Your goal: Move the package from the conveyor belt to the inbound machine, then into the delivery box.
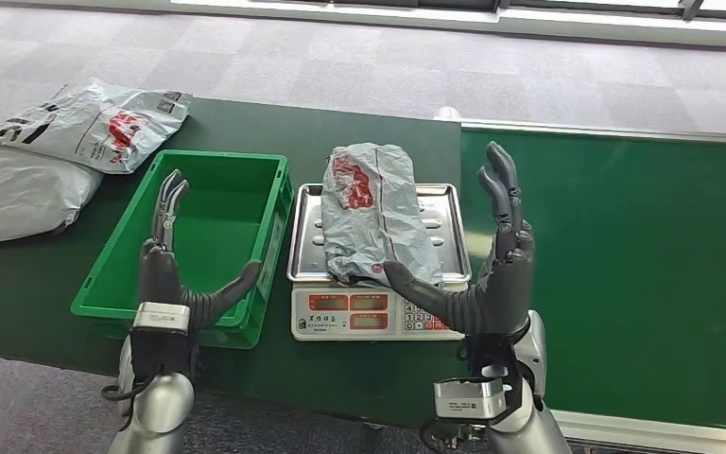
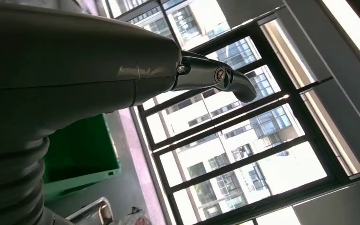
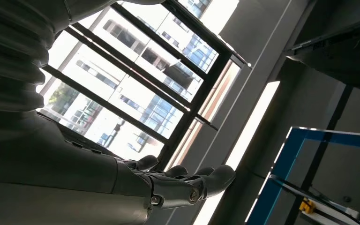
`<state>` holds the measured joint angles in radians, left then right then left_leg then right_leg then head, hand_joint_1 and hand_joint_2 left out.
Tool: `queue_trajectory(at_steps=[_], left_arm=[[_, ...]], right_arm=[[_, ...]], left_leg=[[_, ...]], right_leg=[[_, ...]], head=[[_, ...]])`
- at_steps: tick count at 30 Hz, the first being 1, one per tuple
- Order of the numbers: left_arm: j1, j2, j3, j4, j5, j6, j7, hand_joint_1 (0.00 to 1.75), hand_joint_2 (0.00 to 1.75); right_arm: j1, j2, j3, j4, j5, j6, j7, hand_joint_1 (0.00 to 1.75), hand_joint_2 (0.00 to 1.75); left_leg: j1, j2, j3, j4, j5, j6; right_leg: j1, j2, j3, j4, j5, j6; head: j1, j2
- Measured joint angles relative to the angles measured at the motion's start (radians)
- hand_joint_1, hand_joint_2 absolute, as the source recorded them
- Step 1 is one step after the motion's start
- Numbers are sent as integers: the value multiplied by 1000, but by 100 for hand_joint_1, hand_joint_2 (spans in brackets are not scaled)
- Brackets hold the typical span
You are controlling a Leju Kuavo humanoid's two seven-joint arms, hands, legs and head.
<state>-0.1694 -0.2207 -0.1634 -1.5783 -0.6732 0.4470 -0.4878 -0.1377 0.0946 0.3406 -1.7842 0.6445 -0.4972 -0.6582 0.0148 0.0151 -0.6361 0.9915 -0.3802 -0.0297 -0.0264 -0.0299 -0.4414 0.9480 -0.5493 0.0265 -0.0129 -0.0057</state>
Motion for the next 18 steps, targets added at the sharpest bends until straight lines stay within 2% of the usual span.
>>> queue_trajectory(at_steps=[4,12,15,18], left_arm=[[-132,10,-67,74,-91,38,53,0,175],[-303,13,-178,234,-202,46,107,0,175],[-355,14,-219,304,-245,3,109,0,175],[-403,16,-275,400,-285,-102,90,0,175]], right_arm=[[0,2,13,-1,-17,-9,11,0,175],[10,3,25,1,-42,-38,21,0,175],[11,3,26,5,-51,-44,23,0,175],[11,4,26,9,-55,-40,29,0,175]], left_leg=[[0,0,0,0,1,0],[0,0,0,0,1,0],[0,0,0,0,1,0],[0,0,0,0,1,0]], right_leg=[[0,1,0,0,2,0],[0,1,-1,0,2,0],[0,2,-1,0,2,0],[0,2,-1,0,2,0]], head=[[0,0],[0,0],[0,0],[0,0]])
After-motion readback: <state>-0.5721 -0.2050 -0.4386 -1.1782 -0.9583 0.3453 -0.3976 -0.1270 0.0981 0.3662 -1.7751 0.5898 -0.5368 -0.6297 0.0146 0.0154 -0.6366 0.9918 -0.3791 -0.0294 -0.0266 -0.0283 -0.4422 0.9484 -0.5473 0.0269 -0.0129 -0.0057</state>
